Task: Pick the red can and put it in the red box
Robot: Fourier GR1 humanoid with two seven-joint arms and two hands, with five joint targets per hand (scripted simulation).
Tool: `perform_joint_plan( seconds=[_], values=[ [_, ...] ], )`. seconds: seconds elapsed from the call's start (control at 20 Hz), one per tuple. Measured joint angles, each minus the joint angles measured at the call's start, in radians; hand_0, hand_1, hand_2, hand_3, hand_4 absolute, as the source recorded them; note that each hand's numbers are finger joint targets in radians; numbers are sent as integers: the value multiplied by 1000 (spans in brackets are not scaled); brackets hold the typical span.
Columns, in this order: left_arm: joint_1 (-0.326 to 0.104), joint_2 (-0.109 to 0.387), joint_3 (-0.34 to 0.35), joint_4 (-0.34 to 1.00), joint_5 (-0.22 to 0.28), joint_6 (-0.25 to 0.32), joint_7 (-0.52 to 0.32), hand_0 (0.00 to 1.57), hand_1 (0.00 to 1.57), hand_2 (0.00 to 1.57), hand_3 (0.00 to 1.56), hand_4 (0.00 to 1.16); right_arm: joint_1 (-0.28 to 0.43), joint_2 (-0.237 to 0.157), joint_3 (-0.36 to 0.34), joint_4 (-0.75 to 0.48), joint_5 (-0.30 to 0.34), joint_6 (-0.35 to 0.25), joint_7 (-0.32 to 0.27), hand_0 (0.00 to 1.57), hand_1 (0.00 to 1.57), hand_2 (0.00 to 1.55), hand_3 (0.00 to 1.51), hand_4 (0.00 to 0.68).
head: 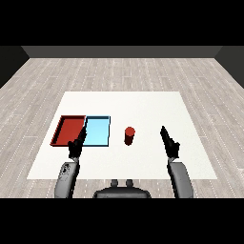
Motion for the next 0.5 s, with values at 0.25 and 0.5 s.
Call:
perform_joint_plan(
  seconds=[0.25,0.5],
  values=[
    [-15,-6,16,-15,3,3,0,0,0,0,0,0,-34,13,-31,32,-12,6,7,0,0,0,0,0],
    [-42,-31,37,-99,44,-3,-168,0,0,0,0,0,-81,37,-60,11,-63,21,-127,0,0,0,0,0]
  ],
)
